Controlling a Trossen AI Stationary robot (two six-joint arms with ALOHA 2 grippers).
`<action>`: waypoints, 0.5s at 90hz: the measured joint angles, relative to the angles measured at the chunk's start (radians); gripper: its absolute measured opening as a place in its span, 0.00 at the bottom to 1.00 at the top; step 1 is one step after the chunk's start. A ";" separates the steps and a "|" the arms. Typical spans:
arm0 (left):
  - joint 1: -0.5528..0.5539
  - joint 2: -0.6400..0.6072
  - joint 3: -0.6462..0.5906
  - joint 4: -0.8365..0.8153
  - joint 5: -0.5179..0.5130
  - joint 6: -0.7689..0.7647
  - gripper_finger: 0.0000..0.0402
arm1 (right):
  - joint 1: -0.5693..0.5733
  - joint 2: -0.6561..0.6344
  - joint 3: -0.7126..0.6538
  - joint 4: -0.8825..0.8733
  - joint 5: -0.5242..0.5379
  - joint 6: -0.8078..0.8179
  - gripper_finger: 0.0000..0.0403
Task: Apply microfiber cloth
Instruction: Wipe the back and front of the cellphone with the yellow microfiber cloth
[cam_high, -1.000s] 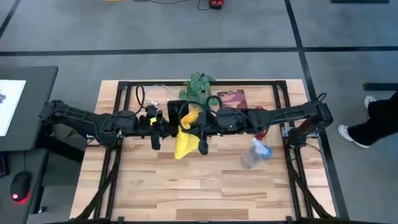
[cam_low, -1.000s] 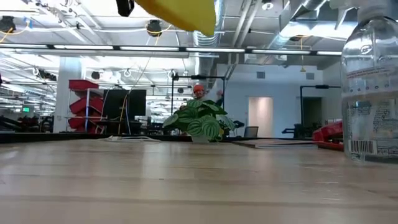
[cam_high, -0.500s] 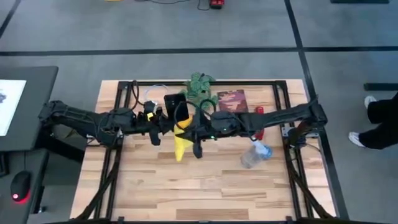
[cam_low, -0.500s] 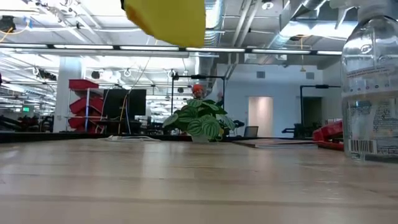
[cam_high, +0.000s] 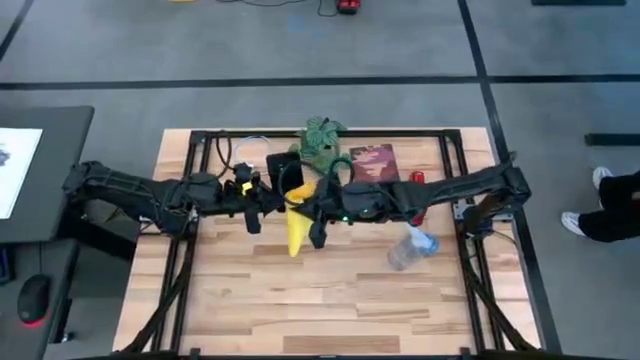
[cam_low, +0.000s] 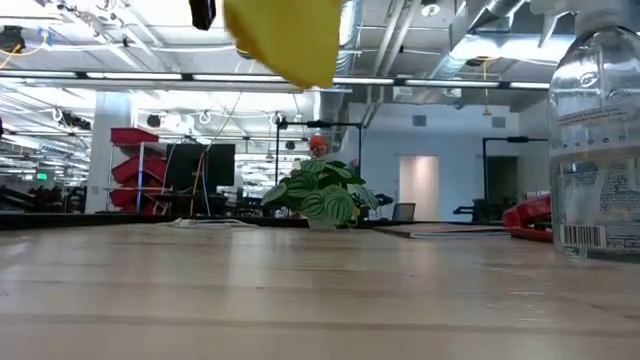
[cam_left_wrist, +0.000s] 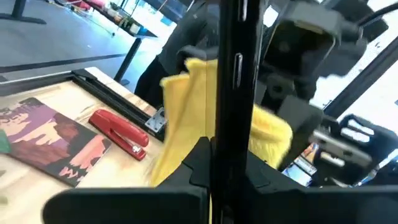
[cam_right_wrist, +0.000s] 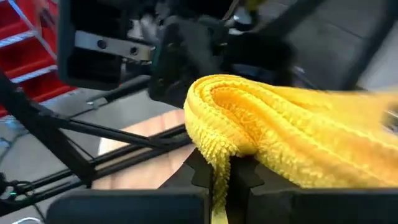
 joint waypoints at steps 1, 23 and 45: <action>0.000 0.000 0.000 -0.001 0.001 0.002 0.01 | 0.000 -0.001 0.000 -0.003 0.001 0.000 0.00; -0.003 0.002 0.000 -0.063 0.023 0.006 0.01 | -0.003 -0.019 -0.001 0.009 0.022 -0.002 0.00; -0.005 0.004 0.000 -0.138 0.025 0.006 0.01 | -0.010 0.032 -0.002 0.115 0.017 -0.005 0.00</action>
